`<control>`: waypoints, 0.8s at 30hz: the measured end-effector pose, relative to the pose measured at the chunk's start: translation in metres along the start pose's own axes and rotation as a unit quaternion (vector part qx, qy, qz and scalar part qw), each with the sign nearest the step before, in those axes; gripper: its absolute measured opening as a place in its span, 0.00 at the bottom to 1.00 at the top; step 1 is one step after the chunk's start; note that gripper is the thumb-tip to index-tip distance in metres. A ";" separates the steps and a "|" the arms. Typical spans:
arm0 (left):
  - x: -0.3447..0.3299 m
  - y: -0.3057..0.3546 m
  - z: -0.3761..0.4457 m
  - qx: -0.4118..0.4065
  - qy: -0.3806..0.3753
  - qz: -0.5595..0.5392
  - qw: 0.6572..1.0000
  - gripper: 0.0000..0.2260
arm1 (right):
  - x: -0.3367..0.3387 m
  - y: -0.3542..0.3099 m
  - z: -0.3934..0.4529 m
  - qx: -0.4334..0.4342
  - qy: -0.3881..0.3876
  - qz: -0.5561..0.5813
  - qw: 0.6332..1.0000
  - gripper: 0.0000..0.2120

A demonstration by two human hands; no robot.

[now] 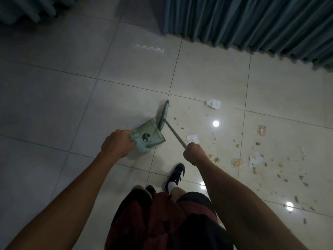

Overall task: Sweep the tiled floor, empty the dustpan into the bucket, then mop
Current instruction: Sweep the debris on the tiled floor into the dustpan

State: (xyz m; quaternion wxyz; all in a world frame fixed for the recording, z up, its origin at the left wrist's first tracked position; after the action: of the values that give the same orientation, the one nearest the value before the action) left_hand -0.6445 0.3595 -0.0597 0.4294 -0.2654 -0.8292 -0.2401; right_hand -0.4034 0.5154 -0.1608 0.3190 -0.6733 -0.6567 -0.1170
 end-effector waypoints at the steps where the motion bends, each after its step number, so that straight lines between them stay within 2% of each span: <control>1: 0.001 0.002 0.006 -0.004 -0.001 0.005 1.000 0.05 | 0.002 -0.003 0.004 -0.001 -0.004 -0.003 1.000 0.13; 6: 0.010 0.001 0.034 -0.013 -0.014 0.017 1.000 0.08 | 0.002 -0.017 0.021 -0.009 -0.019 -0.024 0.999 0.14; 15: 0.028 -0.017 0.077 -0.063 -0.045 0.045 0.996 0.05 | -0.018 -0.038 0.013 -0.053 0.008 -0.038 0.998 0.14; 19: 0.028 -0.012 0.081 -0.091 -0.061 0.062 0.992 0.02 | -0.023 -0.027 0.003 -0.072 0.020 -0.041 0.996 0.14; 24: 0.017 0.011 0.074 -0.125 -0.078 0.081 0.986 0.05 | -0.028 0.009 -0.015 -0.111 0.024 -0.025 0.993 0.14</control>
State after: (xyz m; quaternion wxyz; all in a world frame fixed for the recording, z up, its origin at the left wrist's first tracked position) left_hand -0.6894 0.4183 -0.0816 0.3454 -0.4013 -0.7990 -0.2848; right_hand -0.3935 0.4850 -0.1678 0.2546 -0.6851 -0.6484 -0.2133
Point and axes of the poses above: each hand's wrist, its own z-axis towards the middle knuckle, its own x-axis out of the back of the hand, y = z × x, the point moved 1 cm from there along z, towards the middle knuckle, and after that the axes turned 4 degrees about z, right-handed, at the moved point
